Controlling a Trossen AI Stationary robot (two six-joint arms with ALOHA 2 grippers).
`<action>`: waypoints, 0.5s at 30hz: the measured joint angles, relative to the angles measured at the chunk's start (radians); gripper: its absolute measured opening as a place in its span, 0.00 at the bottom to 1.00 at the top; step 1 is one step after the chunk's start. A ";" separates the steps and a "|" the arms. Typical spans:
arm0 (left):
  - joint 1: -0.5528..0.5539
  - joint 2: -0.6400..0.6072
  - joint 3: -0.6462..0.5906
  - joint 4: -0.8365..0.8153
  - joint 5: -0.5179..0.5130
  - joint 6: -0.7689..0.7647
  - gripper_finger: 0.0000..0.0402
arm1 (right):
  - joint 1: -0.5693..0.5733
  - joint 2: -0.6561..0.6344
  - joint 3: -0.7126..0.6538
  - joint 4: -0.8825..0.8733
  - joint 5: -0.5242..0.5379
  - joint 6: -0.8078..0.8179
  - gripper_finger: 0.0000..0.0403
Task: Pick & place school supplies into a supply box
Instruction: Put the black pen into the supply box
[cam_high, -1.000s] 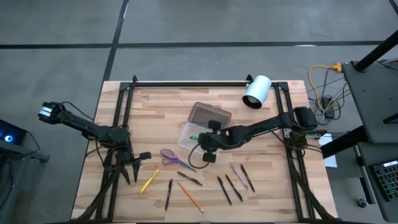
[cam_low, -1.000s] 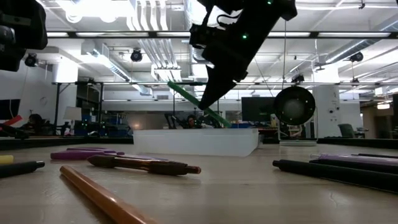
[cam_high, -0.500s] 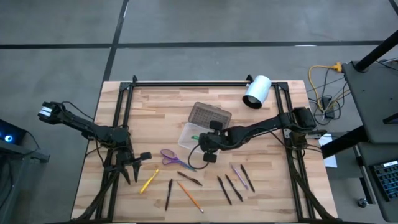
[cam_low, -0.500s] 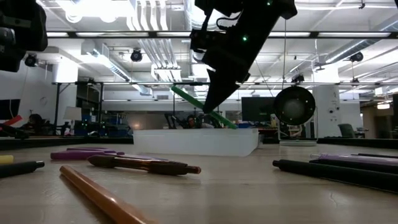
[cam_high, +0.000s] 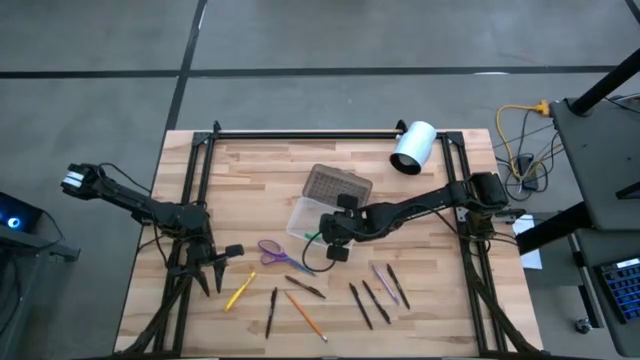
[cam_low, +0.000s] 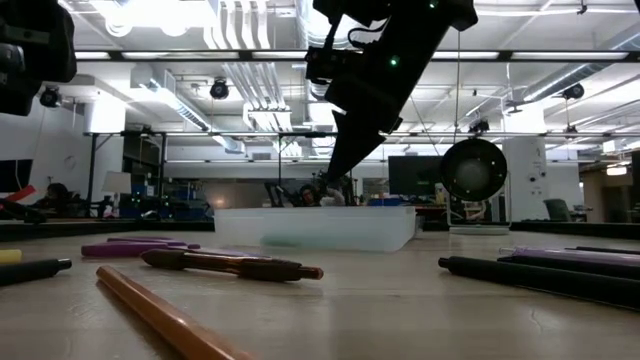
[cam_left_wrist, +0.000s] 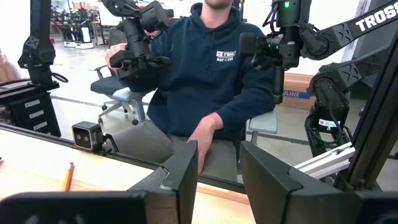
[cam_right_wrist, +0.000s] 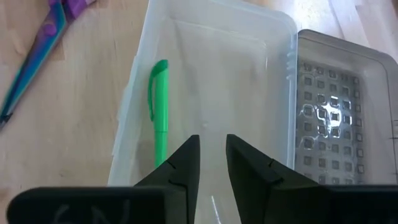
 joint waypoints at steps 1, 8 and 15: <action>0.000 0.000 0.000 0.000 0.000 0.000 0.26 | 0.001 -0.001 0.000 -0.001 -0.002 0.000 0.19; 0.000 0.000 0.000 0.000 0.000 0.000 0.26 | 0.011 -0.006 0.059 -0.124 -0.007 0.000 0.18; 0.000 0.000 -0.002 0.000 0.000 0.000 0.26 | 0.034 -0.006 0.131 -0.248 -0.018 0.153 0.16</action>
